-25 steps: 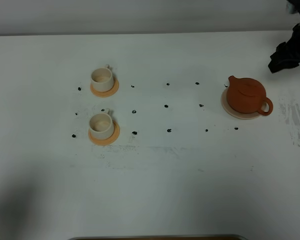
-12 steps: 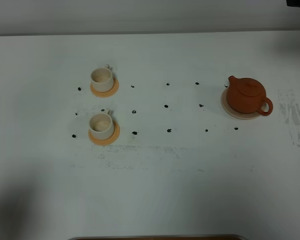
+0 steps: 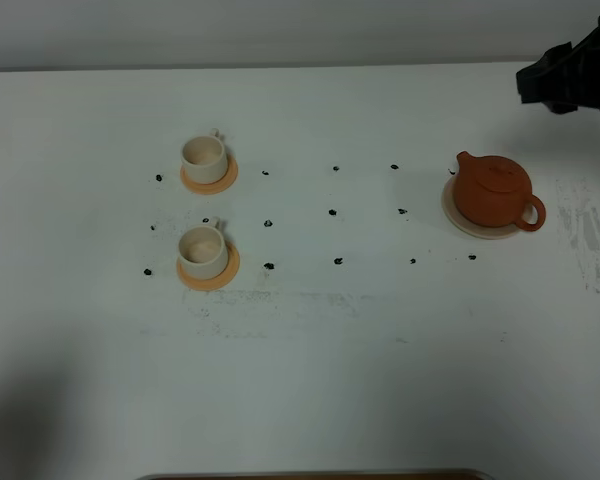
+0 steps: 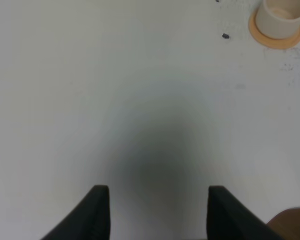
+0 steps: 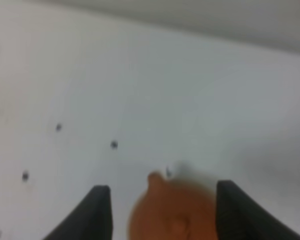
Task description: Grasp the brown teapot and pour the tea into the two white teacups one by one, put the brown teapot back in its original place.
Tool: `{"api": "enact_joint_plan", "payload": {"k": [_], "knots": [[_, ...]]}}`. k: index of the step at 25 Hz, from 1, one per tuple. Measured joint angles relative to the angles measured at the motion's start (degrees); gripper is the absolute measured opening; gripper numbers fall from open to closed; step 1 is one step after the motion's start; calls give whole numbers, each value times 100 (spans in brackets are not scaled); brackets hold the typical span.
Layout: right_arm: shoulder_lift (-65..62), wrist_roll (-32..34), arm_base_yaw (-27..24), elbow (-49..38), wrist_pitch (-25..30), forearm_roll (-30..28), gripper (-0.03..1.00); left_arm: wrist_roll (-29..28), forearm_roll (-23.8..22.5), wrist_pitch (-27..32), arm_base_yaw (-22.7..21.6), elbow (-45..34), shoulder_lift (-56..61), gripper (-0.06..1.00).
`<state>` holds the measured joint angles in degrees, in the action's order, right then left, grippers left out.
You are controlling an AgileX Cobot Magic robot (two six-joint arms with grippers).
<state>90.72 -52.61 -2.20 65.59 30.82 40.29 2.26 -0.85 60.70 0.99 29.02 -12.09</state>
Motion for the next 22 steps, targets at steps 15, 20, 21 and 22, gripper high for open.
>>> {"api": "enact_joint_plan", "payload": {"k": [15,20,21,22], "knots": [[-69,1631,-215,-24,850,-3397,47,0,0,0,0,0,0,46],[28,914,-523,-24,883,-2702,47,0,0,0,0,0,0,46],[91,714,-523,-24,916,-2573,47,0,0,0,0,0,0,46],[188,524,-523,-24,960,-2440,47,0,0,0,0,0,0,46]]}}
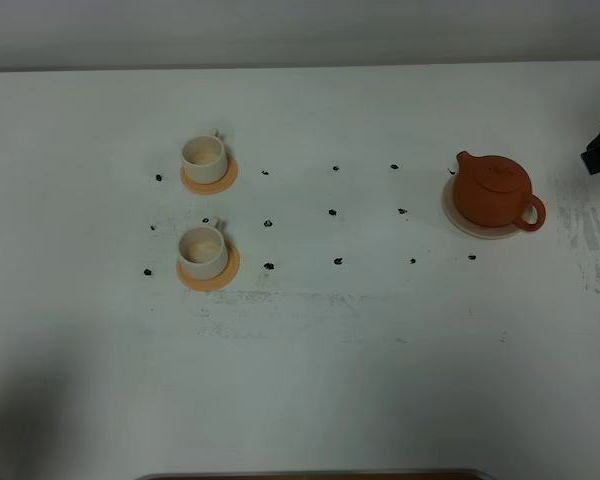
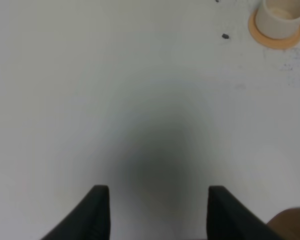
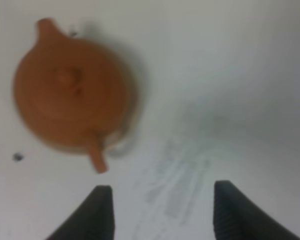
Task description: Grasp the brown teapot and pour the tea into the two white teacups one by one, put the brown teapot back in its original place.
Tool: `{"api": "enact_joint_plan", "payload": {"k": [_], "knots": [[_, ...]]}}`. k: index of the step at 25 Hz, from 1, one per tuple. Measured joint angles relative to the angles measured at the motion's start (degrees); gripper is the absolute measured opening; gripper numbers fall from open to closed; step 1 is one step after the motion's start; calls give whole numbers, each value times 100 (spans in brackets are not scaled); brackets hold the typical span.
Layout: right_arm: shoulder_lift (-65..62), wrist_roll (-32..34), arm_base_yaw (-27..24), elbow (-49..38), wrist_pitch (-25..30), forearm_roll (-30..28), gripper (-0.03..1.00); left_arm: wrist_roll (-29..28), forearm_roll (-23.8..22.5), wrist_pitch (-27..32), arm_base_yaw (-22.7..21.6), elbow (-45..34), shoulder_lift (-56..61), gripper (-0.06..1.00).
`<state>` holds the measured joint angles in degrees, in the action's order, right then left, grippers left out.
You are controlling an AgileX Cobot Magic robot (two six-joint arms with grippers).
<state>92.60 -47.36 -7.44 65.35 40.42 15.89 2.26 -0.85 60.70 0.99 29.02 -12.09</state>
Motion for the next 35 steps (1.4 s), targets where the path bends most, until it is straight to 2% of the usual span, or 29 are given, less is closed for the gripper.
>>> {"api": "enact_joint_plan", "payload": {"k": [2,10,23,30,35], "knots": [[207,-226,0,0,57,175,47,0,0,0,0,0,0,46],[774,-578,0,0,65,205,47,0,0,0,0,0,0,46],[1152,-839,229,68,-211,236,47,0,0,0,0,0,0,46],[1622,-718,229,764,312,242,47,0,0,0,0,0,0,46],[1673,-725,248,807,685,376,46,0,0,0,0,0,0,46]]}}
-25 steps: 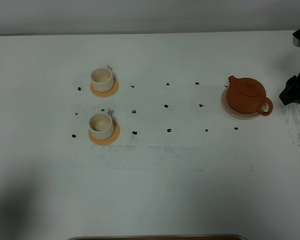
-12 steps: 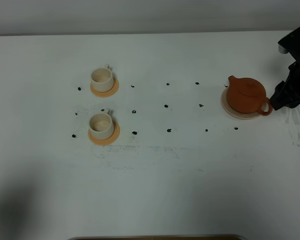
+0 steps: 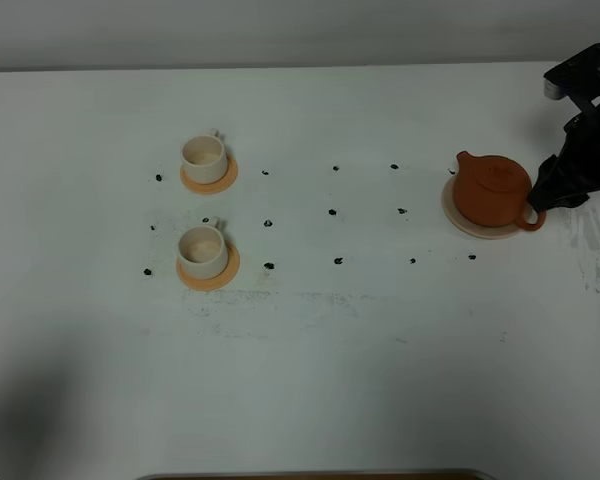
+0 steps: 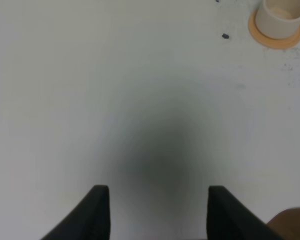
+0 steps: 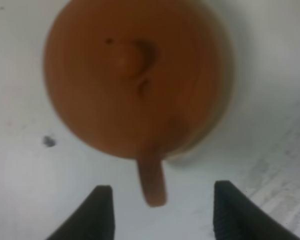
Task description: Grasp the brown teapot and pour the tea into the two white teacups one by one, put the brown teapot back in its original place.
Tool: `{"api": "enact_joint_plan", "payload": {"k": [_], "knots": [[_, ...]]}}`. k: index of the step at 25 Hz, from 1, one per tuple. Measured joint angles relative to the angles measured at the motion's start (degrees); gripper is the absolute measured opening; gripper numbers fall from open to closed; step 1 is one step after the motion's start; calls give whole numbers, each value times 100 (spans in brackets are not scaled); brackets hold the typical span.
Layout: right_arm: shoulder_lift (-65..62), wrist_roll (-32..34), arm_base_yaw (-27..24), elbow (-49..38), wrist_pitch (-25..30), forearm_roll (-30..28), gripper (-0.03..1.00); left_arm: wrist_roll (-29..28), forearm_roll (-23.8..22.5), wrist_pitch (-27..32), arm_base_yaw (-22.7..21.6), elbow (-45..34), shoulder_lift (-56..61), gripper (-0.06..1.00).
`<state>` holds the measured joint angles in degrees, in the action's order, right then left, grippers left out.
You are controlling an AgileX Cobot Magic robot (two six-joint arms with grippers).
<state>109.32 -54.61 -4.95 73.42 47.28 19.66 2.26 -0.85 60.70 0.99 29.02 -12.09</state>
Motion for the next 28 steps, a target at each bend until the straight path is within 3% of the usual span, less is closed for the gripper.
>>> {"api": "enact_joint_plan", "payload": {"k": [28], "knots": [[275,-354,35,21,-223,134,46,0,0,0,0,0,0,46]]}}
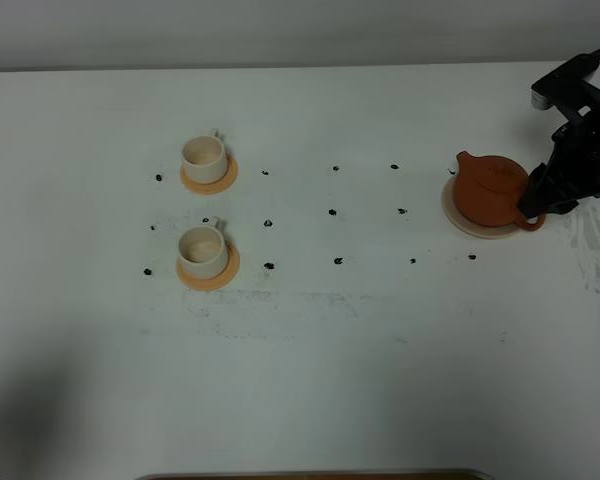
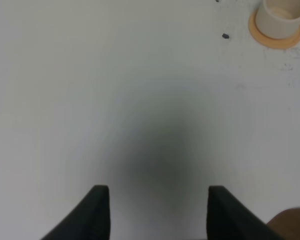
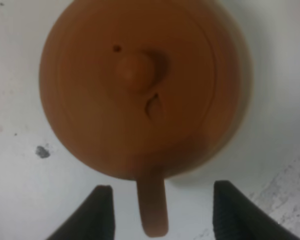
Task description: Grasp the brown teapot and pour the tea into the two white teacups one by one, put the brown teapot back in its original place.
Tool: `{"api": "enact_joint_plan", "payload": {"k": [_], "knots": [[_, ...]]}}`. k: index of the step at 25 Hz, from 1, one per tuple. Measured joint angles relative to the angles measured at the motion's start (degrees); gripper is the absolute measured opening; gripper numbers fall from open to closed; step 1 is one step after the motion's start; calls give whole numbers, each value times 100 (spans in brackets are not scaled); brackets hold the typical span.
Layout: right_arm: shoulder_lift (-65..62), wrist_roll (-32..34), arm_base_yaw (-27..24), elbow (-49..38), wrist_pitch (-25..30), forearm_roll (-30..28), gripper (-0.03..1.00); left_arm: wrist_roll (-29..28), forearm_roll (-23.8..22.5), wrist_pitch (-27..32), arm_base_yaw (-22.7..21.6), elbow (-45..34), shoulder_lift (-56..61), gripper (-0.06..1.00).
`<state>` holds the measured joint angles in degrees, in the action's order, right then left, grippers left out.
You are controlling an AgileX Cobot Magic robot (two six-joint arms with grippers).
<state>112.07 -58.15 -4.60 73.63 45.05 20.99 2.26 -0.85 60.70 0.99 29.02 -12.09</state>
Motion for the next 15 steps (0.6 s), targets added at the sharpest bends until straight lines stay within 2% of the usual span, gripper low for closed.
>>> {"api": "enact_joint_plan", "payload": {"k": [15], "knots": [[112,-32,0,7,-48,-247,45,0,0,0,0,0,0,46]]}}
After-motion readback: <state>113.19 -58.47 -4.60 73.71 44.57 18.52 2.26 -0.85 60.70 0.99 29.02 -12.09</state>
